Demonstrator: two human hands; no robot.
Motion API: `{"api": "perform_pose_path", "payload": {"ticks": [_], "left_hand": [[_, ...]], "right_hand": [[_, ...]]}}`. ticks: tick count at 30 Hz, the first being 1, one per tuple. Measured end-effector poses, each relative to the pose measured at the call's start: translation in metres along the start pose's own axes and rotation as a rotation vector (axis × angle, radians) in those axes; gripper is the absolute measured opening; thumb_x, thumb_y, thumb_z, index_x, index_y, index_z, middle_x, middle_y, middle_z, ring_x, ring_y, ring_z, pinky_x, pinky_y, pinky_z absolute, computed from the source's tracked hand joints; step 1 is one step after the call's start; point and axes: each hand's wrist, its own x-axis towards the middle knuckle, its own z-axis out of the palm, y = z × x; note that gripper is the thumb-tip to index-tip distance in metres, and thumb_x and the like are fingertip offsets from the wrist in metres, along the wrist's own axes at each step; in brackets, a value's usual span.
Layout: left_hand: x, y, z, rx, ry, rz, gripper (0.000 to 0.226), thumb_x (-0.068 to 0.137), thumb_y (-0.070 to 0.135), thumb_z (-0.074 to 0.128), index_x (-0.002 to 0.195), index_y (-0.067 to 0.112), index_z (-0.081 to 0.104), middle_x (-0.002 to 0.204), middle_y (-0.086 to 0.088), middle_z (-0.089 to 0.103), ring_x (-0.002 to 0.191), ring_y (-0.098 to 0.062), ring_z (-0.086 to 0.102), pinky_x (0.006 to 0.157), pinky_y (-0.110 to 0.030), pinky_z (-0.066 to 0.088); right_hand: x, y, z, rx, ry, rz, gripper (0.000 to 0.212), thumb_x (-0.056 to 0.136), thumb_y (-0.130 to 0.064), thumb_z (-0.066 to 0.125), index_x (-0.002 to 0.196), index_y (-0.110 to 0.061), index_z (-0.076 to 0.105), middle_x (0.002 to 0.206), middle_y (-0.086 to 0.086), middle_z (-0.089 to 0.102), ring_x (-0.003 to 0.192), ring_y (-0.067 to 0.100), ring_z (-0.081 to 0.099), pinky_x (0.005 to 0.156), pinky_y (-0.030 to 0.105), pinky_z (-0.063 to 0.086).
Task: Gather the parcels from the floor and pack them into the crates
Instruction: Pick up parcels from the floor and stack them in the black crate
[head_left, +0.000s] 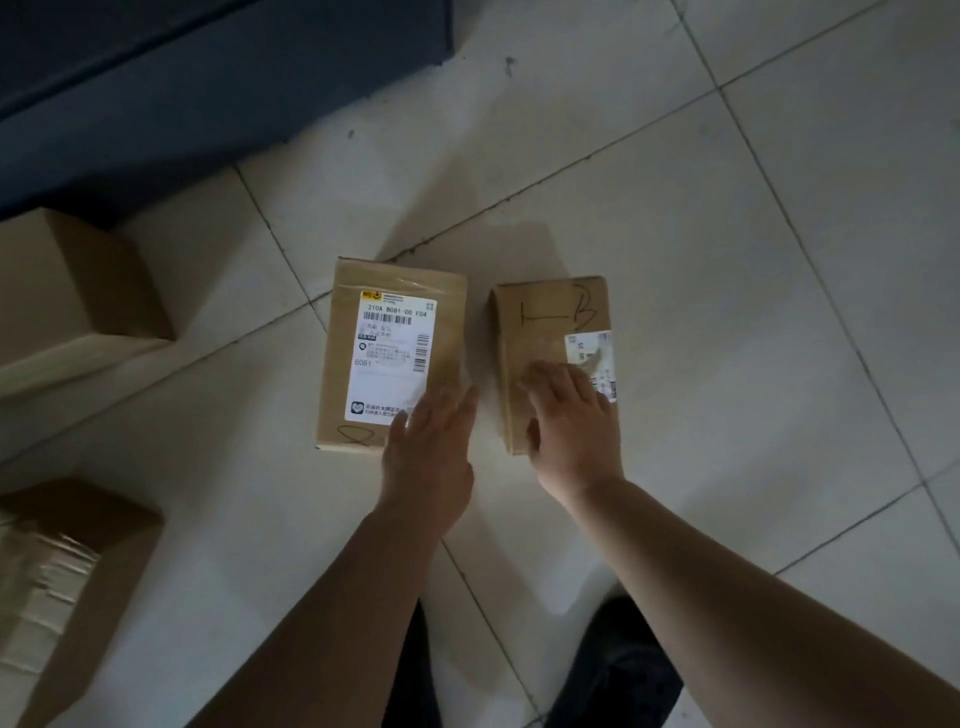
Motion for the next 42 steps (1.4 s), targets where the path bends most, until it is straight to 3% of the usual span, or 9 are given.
{"api": "perform_pose_path", "payload": {"ticks": [5, 13, 16, 18, 22, 28, 32, 38, 42], "left_hand": [[0.01, 0.025, 0.006, -0.068, 0.081, -0.022, 0.067, 0.084, 0.018, 0.054, 0.142, 0.022, 0.021, 0.149, 0.003, 0.024, 0.14, -0.019, 0.017, 0.112, -0.038, 0.021], [-0.003, 0.016, 0.005, -0.201, 0.175, -0.129, 0.062, 0.084, 0.019, 0.055, 0.14, 0.025, 0.028, 0.149, 0.002, 0.029, 0.14, -0.02, 0.02, 0.112, -0.041, 0.02], [-0.005, -0.016, -0.007, -0.308, 0.26, -0.42, 0.065, 0.085, 0.026, 0.055, 0.143, 0.023, 0.027, 0.149, -0.001, 0.03, 0.137, -0.023, 0.024, 0.11, -0.043, 0.024], [-0.003, -0.029, -0.011, -0.276, 0.294, -0.372, 0.05, 0.085, 0.024, 0.055, 0.133, 0.023, 0.042, 0.133, -0.002, 0.049, 0.123, -0.024, 0.043, 0.097, -0.038, 0.037], [0.008, 0.005, -0.005, -0.312, -0.04, -0.071, 0.038, 0.089, 0.021, 0.05, 0.126, 0.02, 0.044, 0.119, -0.003, 0.055, 0.11, -0.022, 0.052, 0.084, -0.033, 0.043], [0.02, 0.072, 0.013, -0.56, -0.229, -0.383, 0.073, 0.09, 0.01, 0.047, 0.147, 0.006, 0.001, 0.15, -0.011, 0.026, 0.135, -0.026, 0.033, 0.104, -0.038, 0.037], [-0.005, 0.086, -0.006, -0.669, -0.047, -0.341, 0.069, 0.092, 0.014, 0.043, 0.149, 0.017, 0.004, 0.155, 0.0, 0.018, 0.141, -0.017, 0.022, 0.11, -0.033, 0.029], [-0.054, 0.047, -0.058, -0.792, 0.518, -0.382, 0.055, 0.092, 0.022, 0.049, 0.143, 0.03, 0.032, 0.136, 0.005, 0.044, 0.122, -0.014, 0.038, 0.095, -0.03, 0.039], [-0.068, 0.001, -0.064, -0.823, 0.513, -0.539, 0.055, 0.094, 0.023, 0.046, 0.145, 0.029, 0.027, 0.136, 0.002, 0.045, 0.122, -0.017, 0.042, 0.088, -0.03, 0.044]], "right_hand": [[0.0, 0.034, -0.005, -0.057, -0.003, 0.249, 0.062, 0.08, -0.028, 0.066, 0.134, -0.016, 0.038, 0.143, 0.007, 0.037, 0.133, 0.028, 0.028, 0.1, 0.044, 0.036], [0.011, 0.02, -0.001, -0.025, -0.004, 0.268, 0.084, 0.075, -0.045, 0.07, 0.138, -0.026, 0.019, 0.153, 0.01, 0.017, 0.141, 0.035, 0.012, 0.108, 0.054, 0.026], [0.025, 0.025, -0.001, 0.23, -0.033, 0.606, 0.114, 0.064, -0.049, 0.079, 0.146, -0.02, 0.006, 0.152, 0.012, 0.021, 0.137, 0.033, 0.028, 0.104, 0.05, 0.037], [0.03, 0.033, 0.002, 0.385, -0.122, 0.768, 0.119, 0.053, -0.054, 0.082, 0.143, -0.01, 0.018, 0.141, 0.014, 0.04, 0.124, 0.031, 0.046, 0.093, 0.038, 0.043], [0.027, 0.039, 0.017, 0.386, -0.164, 0.764, 0.105, 0.051, -0.061, 0.079, 0.13, -0.008, 0.036, 0.127, 0.01, 0.053, 0.113, 0.029, 0.054, 0.081, 0.03, 0.043], [0.01, 0.04, 0.02, 0.544, -0.062, 0.788, 0.09, 0.057, -0.046, 0.083, 0.128, -0.011, 0.04, 0.123, 0.005, 0.059, 0.112, 0.027, 0.057, 0.078, 0.024, 0.036], [-0.012, 0.033, -0.009, 0.664, 0.046, 0.722, 0.078, 0.058, -0.046, 0.083, 0.122, -0.016, 0.048, 0.114, 0.001, 0.065, 0.104, 0.022, 0.062, 0.082, 0.029, 0.046], [-0.031, -0.05, -0.064, 0.974, 0.174, 0.41, 0.053, 0.056, -0.047, 0.075, 0.105, -0.037, 0.057, 0.097, -0.01, 0.069, 0.091, 0.012, 0.066, 0.071, 0.028, 0.055], [-0.028, -0.099, -0.048, 0.894, 0.047, 0.3, 0.068, 0.063, -0.038, 0.073, 0.123, -0.019, 0.047, 0.113, 0.001, 0.061, 0.105, 0.027, 0.057, 0.083, 0.045, 0.052]]}}
